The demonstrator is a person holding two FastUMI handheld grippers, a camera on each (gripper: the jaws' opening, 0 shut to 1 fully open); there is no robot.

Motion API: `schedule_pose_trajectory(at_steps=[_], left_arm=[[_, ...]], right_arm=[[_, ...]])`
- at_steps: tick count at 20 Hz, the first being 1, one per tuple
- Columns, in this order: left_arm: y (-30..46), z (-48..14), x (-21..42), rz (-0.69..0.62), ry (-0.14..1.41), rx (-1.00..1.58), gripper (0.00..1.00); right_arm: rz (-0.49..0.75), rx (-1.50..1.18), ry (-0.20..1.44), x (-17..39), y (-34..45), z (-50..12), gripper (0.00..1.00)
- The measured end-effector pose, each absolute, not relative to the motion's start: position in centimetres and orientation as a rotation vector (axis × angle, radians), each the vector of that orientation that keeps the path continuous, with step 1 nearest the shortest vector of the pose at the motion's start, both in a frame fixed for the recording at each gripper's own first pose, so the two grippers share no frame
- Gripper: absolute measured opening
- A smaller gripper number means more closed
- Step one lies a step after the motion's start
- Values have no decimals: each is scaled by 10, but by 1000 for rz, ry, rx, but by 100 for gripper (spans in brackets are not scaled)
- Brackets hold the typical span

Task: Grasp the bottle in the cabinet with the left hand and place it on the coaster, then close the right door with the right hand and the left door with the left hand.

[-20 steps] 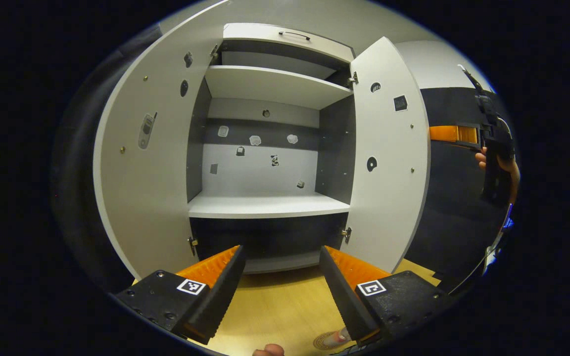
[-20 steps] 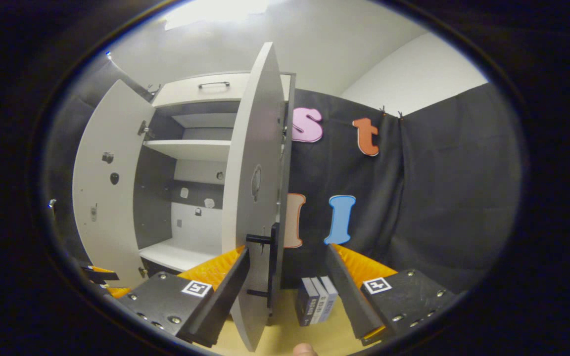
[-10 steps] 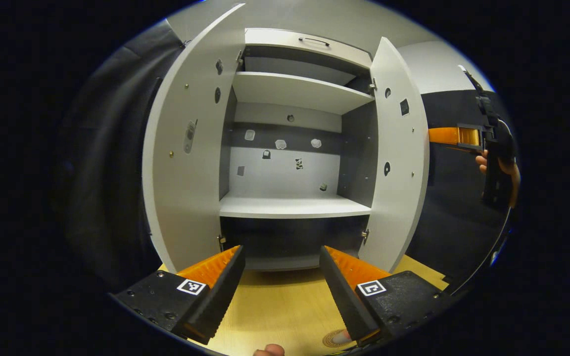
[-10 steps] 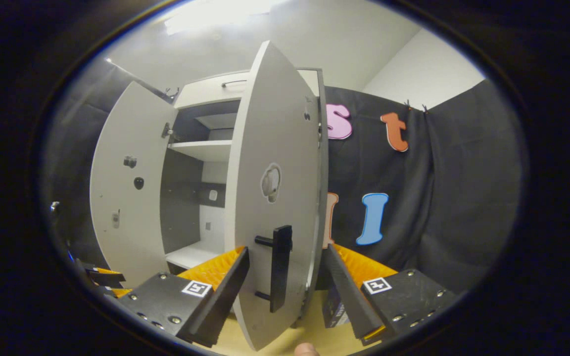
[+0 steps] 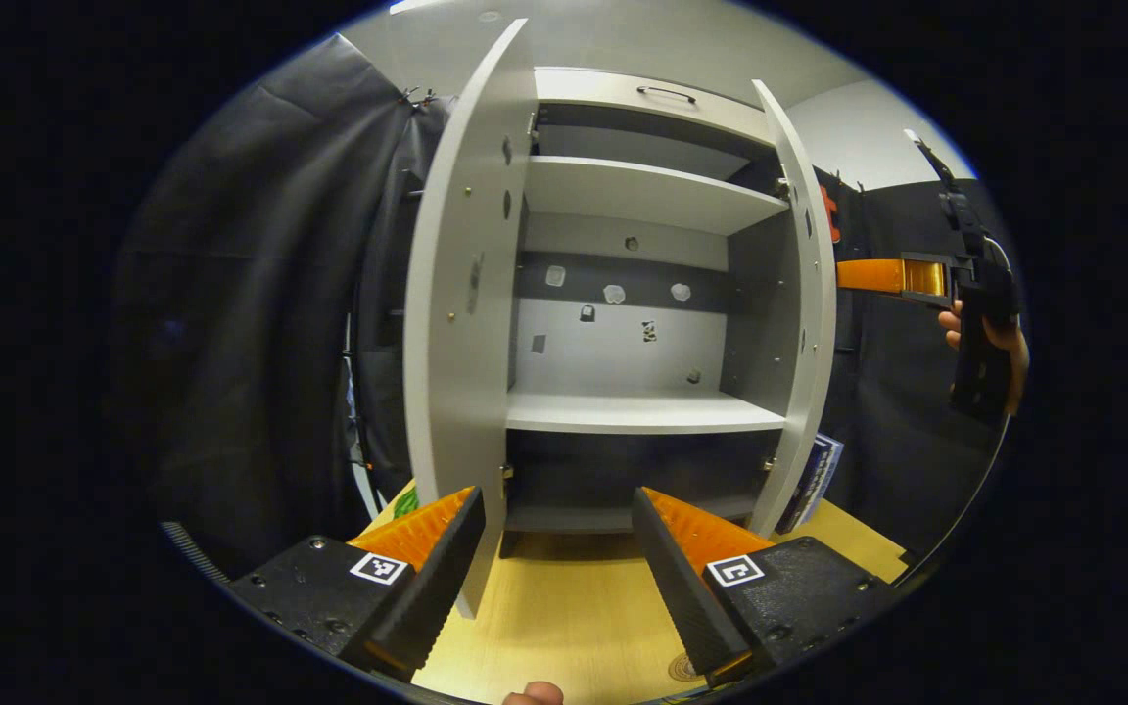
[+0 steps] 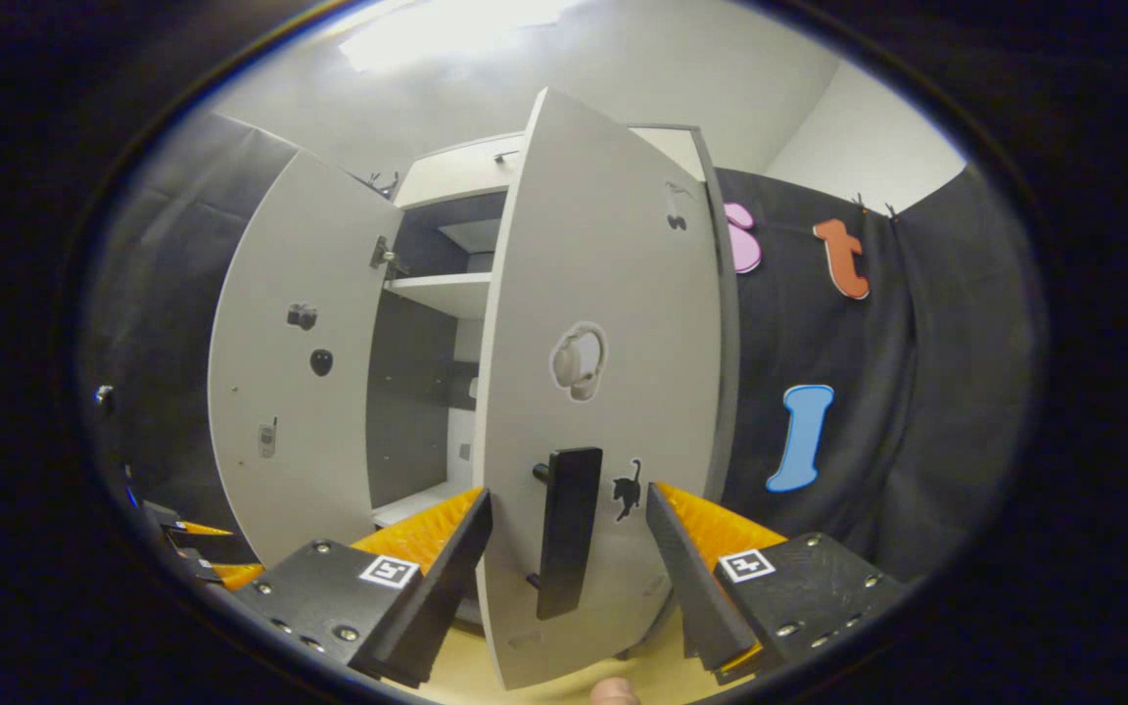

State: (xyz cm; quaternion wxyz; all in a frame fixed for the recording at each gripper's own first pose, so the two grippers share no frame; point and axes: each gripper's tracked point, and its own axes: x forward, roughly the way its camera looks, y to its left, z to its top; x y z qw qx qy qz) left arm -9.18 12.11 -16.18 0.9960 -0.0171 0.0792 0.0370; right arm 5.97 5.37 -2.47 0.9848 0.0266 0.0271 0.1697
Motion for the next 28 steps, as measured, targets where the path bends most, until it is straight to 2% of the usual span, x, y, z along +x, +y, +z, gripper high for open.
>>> schedule_pose_trajectory(at_steps=[10,11,13,14,15,18,19,20,25,26,28], left_arm=[[183,-156,-121,233,149,-34,95],[188,-156,-123,244,147,-30,95],[200,-155,-124,262,148,-25,95],[204,-155,-122,270,149,-23,95],[209,-156,-121,277,149,-21,95],[223,-155,-116,293,150,-13,95],[227,-154,-113,297,149,-14,95],[230,-155,-112,297,149,-16,95],[239,-159,-98,291,151,-15,95],[240,-160,-95,290,152,-13,95],[242,-165,-94,287,155,-13,96]], right_arm=[[417,80,59,61,95,-24,93],[419,79,58,60,96,-24,96],[420,80,58,58,97,-24,93],[418,81,57,58,98,-24,96],[416,83,56,58,97,-23,93],[404,83,54,58,96,-24,96],[397,81,52,58,95,-23,93],[391,79,51,58,93,-23,96],[361,68,49,59,86,-23,96],[354,63,50,60,85,-23,99],[338,55,51,64,82,-23,95]])
